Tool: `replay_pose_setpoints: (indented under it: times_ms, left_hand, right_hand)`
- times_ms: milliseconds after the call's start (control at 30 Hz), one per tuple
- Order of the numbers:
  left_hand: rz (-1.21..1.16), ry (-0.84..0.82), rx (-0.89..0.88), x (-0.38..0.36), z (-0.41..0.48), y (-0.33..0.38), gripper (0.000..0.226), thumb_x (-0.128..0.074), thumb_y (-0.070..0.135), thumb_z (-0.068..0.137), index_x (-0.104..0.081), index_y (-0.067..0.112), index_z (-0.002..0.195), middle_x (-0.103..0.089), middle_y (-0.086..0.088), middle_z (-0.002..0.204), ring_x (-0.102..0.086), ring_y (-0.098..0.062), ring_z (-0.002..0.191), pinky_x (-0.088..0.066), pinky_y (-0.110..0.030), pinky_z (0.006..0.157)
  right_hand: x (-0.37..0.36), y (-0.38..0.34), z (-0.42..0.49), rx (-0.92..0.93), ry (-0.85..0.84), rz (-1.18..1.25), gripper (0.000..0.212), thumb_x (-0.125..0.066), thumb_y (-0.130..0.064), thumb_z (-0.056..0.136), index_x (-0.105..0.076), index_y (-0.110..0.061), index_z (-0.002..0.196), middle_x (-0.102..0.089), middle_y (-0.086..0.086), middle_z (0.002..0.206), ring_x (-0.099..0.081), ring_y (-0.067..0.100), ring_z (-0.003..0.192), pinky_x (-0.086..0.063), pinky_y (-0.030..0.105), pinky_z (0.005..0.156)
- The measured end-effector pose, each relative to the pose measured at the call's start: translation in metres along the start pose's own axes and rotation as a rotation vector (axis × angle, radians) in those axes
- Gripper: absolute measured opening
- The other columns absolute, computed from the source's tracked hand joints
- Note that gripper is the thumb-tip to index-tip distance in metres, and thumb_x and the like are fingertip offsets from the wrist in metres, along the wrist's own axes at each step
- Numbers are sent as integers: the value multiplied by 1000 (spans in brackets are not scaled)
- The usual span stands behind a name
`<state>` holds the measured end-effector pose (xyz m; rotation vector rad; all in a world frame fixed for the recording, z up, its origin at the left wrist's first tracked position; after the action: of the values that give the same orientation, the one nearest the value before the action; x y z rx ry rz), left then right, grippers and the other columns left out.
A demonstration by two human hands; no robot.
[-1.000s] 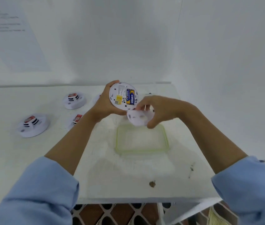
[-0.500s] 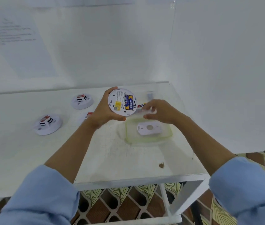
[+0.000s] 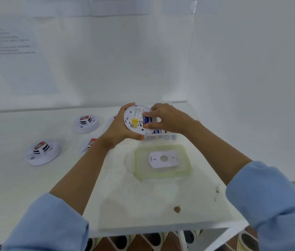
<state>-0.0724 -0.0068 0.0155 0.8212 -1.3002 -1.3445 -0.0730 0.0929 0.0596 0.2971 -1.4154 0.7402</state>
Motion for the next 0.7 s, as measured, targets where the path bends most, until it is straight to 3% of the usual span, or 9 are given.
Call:
replay_pose_setpoints:
  times_ms: [167,267,367,467,700]
  left_hand:
    - [12,0,10,3,34,-3,102,-76,-7,45,-30,20,133,-51,4,114,-59,-6,97,-54,-21,69]
    - [10,15,9,2,50,-10,101,-74,-8,45,-30,21,131,-50,5,113,-60,-1,95,-53,-18,70]
    - [-8,30,7,2,60,-18,99,-73,-10,47,-30,21,130,-50,3,115,-61,2,94,-53,-18,70]
    - [-18,30,1,2,68,-20,100,-74,-10,47,-30,22,131,-50,3,117,-61,-1,98,-53,-21,72]
    - [4,28,3,0,73,-25,100,-75,-5,45,-30,24,129,-48,2,118,-56,-15,105,-55,-21,73]
  right_hand:
    - [4,18,17,69,29,-140,44,-43,-34,95,-48,-11,132,-54,19,119,-54,33,101,-44,40,87]
    - [3,31,26,112,43,-163,42,-38,-34,98,-50,-11,131,-53,17,124,-53,30,104,-44,39,87]
    - [1,52,34,62,61,-31,48,-47,-43,92,-46,-22,136,-45,7,137,-53,23,108,-43,30,87]
    - [-2,67,41,9,75,125,60,-60,-49,82,-48,-22,134,-45,1,133,-50,18,110,-37,23,85]
    - [-5,80,54,-37,112,389,55,-83,-32,62,-62,-18,111,-45,3,123,-36,13,115,-32,28,100]
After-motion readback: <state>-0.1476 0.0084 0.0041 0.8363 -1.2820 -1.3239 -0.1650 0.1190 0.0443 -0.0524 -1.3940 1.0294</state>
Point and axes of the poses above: each hand's wrist, its own z-axis towards the middle knuckle, its own x-axis out of the back of the hand, y = z × x, the point moved 10 cm from there along z, towards the middle knuckle
